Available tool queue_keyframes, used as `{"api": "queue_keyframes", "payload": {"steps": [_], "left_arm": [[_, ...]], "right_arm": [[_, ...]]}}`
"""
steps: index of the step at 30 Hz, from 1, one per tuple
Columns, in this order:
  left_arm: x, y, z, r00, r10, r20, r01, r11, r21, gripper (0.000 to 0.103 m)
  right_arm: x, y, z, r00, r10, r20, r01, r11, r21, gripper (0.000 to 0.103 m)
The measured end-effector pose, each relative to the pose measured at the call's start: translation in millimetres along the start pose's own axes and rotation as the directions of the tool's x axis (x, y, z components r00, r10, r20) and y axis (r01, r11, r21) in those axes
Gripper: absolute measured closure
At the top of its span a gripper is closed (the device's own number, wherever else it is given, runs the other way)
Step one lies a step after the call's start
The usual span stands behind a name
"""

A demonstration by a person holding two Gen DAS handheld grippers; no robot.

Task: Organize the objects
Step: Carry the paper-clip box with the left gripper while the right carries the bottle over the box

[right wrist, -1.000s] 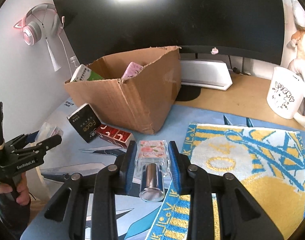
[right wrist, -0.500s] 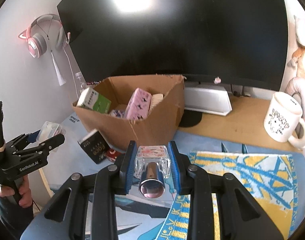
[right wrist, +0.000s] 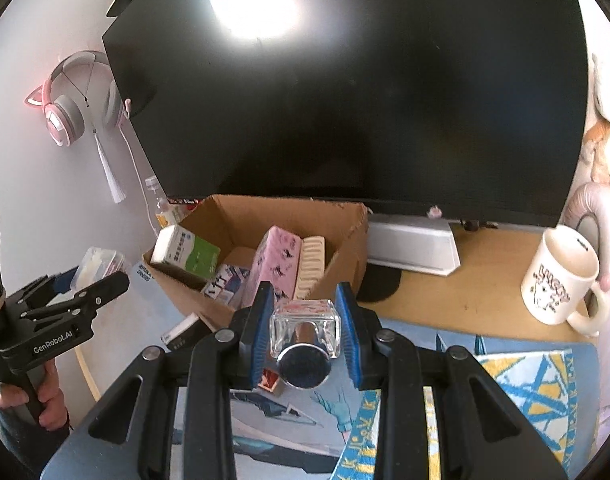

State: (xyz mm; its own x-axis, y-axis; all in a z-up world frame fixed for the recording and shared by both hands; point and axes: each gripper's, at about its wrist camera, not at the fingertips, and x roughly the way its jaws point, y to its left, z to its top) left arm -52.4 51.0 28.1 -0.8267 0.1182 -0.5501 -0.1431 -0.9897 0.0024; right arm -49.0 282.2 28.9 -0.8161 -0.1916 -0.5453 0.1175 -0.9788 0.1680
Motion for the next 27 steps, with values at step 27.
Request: {"api": "queue_keyframes", "payload": {"steps": [27], "left_arm": [[31.1,-18.6,46.4,0.993,-0.083,0.090,0.081,0.996,0.021,0.032]], "right_arm": [[43.8,24.3,40.3,0.998,0.045,0.048,-0.043,0.999,-0.031,0.069]]}}
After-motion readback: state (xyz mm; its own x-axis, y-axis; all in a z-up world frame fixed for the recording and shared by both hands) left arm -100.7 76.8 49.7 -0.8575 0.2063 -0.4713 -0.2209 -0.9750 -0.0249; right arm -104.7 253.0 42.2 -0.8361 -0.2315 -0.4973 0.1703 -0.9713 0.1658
